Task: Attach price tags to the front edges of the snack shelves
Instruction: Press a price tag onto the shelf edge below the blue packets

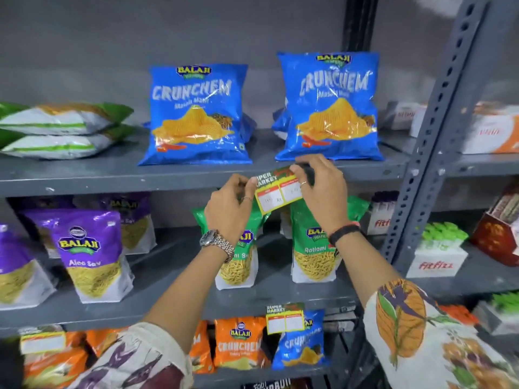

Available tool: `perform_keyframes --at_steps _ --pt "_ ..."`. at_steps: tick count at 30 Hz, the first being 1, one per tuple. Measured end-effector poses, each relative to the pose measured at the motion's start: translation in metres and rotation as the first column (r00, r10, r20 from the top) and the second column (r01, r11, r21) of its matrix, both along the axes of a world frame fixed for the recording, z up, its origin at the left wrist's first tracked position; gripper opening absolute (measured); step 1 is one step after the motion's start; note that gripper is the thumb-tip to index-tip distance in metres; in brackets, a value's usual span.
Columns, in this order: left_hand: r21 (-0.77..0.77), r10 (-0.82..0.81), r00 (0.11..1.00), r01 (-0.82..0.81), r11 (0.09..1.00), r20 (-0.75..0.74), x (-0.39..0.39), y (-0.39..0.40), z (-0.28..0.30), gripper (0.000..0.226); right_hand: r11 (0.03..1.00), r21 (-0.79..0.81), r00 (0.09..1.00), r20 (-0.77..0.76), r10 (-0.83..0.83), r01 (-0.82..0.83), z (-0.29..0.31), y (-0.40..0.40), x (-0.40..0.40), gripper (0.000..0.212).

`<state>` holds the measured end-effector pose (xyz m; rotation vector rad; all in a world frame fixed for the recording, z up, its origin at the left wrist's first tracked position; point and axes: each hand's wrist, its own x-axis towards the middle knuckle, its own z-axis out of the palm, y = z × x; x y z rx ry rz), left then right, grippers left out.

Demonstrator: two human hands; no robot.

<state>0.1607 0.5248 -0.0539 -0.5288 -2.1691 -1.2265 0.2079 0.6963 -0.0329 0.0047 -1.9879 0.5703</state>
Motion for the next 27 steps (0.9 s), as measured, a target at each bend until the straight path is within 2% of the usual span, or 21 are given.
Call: perform_keyframes --at_steps 5,9,14,17,21,27 --pt "-0.188 0.088 0.981 -0.121 0.975 -0.174 0.003 -0.008 0.016 0.029 0.999 0.018 1.000 0.003 -0.028 0.028 0.004 0.003 0.001 0.014" --pt "-0.117 0.105 0.943 -0.148 0.982 -0.316 0.001 -0.012 0.036 0.024 0.993 -0.110 0.999 0.027 0.042 -0.039 0.016 -0.003 0.006 0.012" --pt "-0.152 0.031 0.969 -0.070 0.986 -0.247 -0.008 -0.021 0.029 0.024 0.989 -0.111 0.993 0.053 0.102 -0.096 0.014 0.000 0.009 0.008" --pt "-0.257 -0.010 0.963 -0.062 0.964 -0.269 -0.010 -0.029 0.014 0.022 0.992 -0.008 0.981 0.145 0.128 -0.129 0.005 0.009 0.009 0.005" --pt "-0.340 -0.019 0.953 -0.089 0.936 -0.303 -0.013 -0.032 0.010 0.021 0.986 0.110 0.978 0.180 0.106 -0.128 0.002 0.013 0.009 0.005" --pt "-0.301 0.017 0.959 -0.105 0.948 -0.283 -0.015 -0.030 0.026 0.021 0.993 -0.005 0.987 0.104 0.121 -0.121 0.006 0.008 0.009 0.007"
